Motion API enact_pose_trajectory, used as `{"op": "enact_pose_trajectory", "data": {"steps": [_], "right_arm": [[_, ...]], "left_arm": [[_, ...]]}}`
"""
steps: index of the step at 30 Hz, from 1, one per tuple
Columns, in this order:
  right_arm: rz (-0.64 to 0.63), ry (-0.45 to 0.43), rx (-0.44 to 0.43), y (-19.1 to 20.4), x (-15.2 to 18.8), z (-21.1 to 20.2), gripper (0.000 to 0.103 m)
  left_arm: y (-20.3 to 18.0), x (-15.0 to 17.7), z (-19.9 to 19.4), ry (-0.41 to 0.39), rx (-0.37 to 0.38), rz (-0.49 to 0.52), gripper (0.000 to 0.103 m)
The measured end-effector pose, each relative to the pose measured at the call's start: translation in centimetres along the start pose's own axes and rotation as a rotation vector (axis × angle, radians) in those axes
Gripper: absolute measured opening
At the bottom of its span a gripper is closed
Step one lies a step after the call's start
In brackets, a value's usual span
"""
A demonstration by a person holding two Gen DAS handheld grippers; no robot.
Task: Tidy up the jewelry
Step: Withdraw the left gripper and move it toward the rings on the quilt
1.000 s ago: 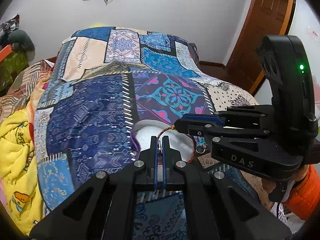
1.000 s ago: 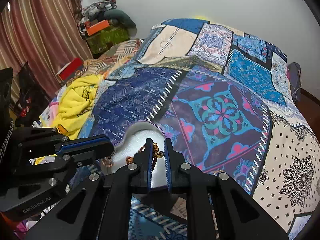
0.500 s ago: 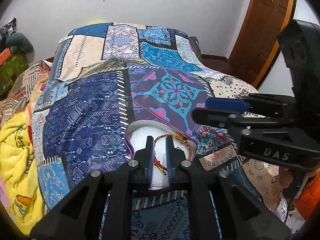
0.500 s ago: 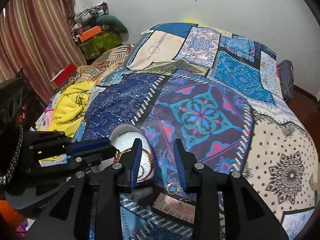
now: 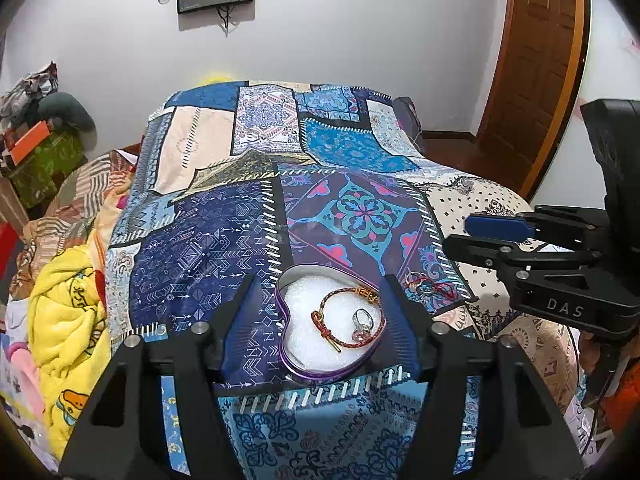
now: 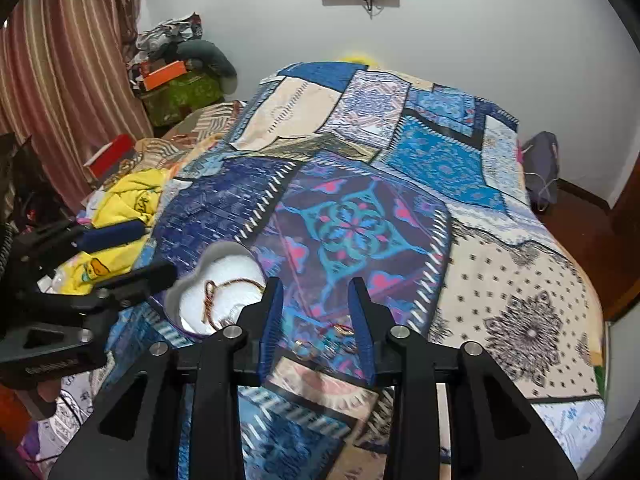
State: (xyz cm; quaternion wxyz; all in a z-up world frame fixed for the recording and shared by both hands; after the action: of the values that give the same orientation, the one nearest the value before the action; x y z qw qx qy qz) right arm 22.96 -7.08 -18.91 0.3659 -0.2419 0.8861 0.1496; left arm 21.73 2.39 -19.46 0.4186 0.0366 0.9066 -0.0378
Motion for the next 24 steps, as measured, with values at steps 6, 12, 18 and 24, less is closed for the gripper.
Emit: {"op": "enact_pose_trajectory", "data": {"steps": [6, 12, 18, 24], "right_arm": [[0.012, 0.003, 0.033, -1.5, 1.5, -1.4, 0.041], [0.029, 0.025, 0.068, -3.5, 3.5, -2.3, 0.041], [0.039, 0.061, 0.094, -5.1, 5.4, -2.3, 0.041], [0.050, 0.090, 0.099, -6.3, 6.8, -1.9, 0.041]], "left_arm": [[-1.7, 0.8, -0.2, 0.019, 0.022, 0.017, 0.065], [-4.4, 2.0, 1.0, 0.068, 0.080, 0.035, 0.065], [-7.4, 3.7, 2.8, 0.131, 0.159, 0.052, 0.065], [-9.9, 4.8, 4.6, 0.173, 0.224, 0.091, 0.058]]}}
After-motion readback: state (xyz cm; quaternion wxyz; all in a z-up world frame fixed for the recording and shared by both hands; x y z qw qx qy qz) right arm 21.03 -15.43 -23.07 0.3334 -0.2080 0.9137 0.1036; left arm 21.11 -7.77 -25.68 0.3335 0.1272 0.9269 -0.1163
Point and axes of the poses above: each gripper's, at about its wrist camera, not at the fingertips, and z roughly the way its jaws point, y to its left, x to its underside, the point moved 9 cm from there along z, roughly the way its jaws point, and after that the axes turned 4 degrees about -y, right-handed, at the moved point
